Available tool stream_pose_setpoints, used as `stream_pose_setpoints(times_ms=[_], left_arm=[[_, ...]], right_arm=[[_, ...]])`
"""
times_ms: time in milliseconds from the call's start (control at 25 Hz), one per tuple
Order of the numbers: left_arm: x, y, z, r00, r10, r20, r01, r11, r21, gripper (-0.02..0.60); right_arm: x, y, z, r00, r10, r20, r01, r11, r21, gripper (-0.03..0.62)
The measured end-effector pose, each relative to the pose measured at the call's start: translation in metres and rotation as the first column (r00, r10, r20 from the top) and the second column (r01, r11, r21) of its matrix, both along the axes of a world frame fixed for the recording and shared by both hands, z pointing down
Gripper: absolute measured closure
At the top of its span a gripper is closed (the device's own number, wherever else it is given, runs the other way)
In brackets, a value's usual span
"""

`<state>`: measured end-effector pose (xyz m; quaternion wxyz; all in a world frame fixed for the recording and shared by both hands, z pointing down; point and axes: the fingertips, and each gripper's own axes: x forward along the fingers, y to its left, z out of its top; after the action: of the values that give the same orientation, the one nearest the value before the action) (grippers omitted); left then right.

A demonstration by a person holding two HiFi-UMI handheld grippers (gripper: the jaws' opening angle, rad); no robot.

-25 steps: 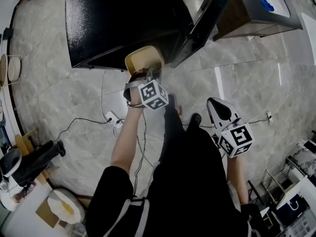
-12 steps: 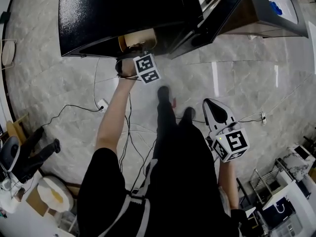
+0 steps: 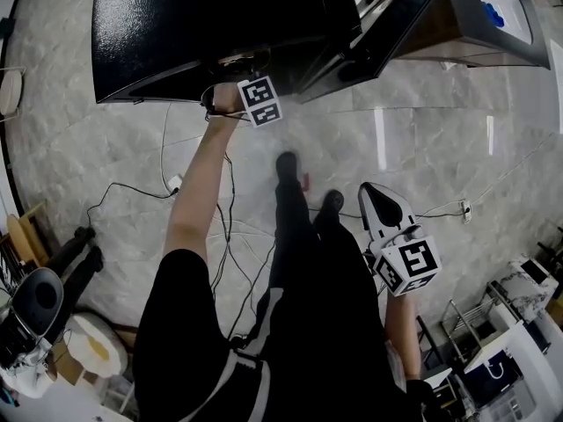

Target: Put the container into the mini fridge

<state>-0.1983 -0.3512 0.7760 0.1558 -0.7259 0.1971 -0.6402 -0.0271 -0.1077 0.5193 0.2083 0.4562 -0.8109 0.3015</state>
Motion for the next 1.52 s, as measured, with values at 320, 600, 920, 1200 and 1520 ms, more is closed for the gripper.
stream_pose_setpoints(times_ms=[320,600,920,1200,1520], left_arm=[[-0.003,-0.032,0.015,0.998,-0.010,0.067,0.005,0.998,0.062,0.545],[-0.006,-0.045,0.030,0.990,0.025,0.140,-0.039,0.995,0.097,0.545],[-0.006,-0.048,0.036,0.988,0.011,0.152,-0.027,0.995,0.098,0.543],[-0.008,-0.053,0.022,0.992,-0.015,0.126,-0.001,0.992,0.127,0.481],[-0.013,-0.048,-0.013,0.995,-0.059,0.074,0.045,0.983,0.177,0.459]], right_arm=[[0.006,0.005,0.004,1.000,0.014,-0.010,-0.014,1.000,-0.011,0.576],[0.009,0.007,0.004,1.000,0.023,-0.013,-0.023,1.000,-0.015,0.576],[0.009,0.011,0.005,1.000,0.024,-0.010,-0.024,1.000,-0.020,0.576],[0.001,0.012,-0.001,1.000,-0.004,0.000,0.004,1.000,-0.014,0.576],[-0.001,0.010,-0.014,1.000,0.001,-0.007,-0.001,1.000,0.014,0.576]])
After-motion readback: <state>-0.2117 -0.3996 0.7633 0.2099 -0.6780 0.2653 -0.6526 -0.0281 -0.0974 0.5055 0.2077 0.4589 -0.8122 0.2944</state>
